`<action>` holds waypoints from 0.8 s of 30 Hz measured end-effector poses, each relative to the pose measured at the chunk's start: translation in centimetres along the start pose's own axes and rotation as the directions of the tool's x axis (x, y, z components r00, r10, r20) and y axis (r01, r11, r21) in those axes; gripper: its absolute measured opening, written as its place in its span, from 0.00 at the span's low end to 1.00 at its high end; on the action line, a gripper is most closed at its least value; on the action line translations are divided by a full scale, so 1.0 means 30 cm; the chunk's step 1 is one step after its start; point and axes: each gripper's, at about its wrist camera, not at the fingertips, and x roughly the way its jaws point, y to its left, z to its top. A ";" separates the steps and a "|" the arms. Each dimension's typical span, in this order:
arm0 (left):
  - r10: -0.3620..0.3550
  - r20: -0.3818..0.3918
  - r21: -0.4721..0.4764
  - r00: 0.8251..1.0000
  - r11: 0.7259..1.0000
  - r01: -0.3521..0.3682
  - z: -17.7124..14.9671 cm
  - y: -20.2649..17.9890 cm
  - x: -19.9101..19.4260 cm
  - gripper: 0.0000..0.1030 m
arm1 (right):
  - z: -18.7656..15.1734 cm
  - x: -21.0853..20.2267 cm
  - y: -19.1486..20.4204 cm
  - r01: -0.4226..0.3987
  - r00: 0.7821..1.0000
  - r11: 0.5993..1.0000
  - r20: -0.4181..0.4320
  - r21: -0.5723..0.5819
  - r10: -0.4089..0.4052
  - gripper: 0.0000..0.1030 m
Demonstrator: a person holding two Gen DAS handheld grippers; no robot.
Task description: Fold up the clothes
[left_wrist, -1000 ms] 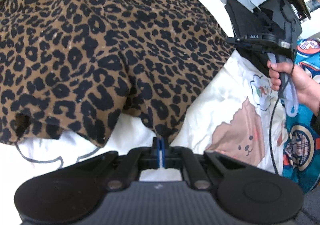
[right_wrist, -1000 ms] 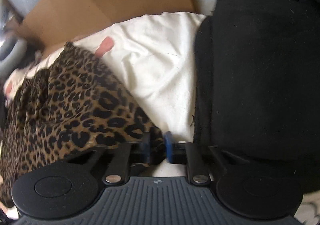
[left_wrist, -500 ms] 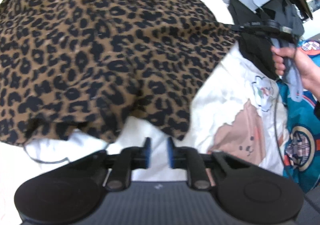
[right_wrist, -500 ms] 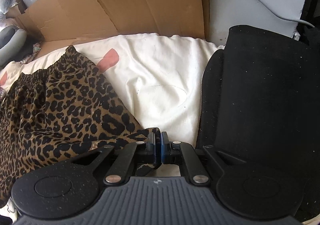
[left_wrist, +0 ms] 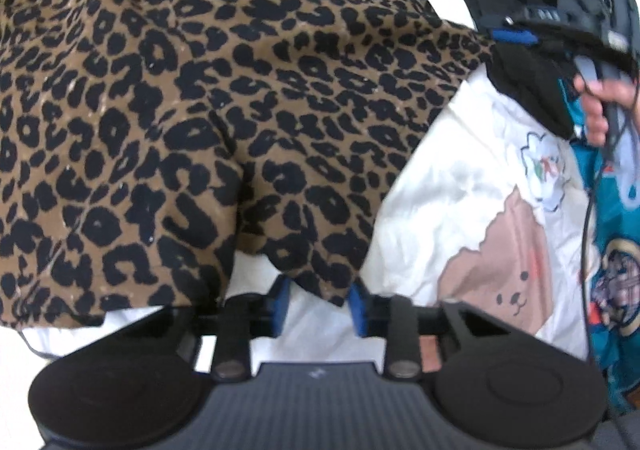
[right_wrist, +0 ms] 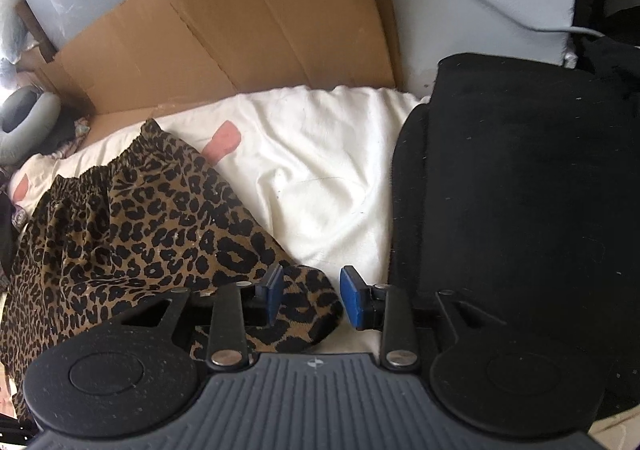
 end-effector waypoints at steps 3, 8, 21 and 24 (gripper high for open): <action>-0.030 0.026 -0.041 0.999 0.999 0.031 -0.015 0.018 -0.020 0.30 | -0.019 -0.033 -0.017 0.004 1.000 1.000 0.019 0.003 -0.004 0.39; -0.044 0.069 -0.075 0.997 0.996 0.049 -0.017 0.033 -0.042 0.30 | -0.065 -0.063 -0.041 0.019 1.000 1.000 0.013 -0.017 -0.019 0.39; -0.059 0.079 -0.133 0.995 0.989 0.070 0.000 0.053 -0.034 0.29 | -0.110 0.019 -0.010 0.028 0.998 0.995 -0.061 -0.098 -0.034 0.39; -0.059 0.089 -0.150 0.994 0.986 0.072 -0.001 0.066 -0.037 0.29 | -0.082 0.038 0.005 0.031 0.998 0.992 -0.052 -0.119 -0.037 0.39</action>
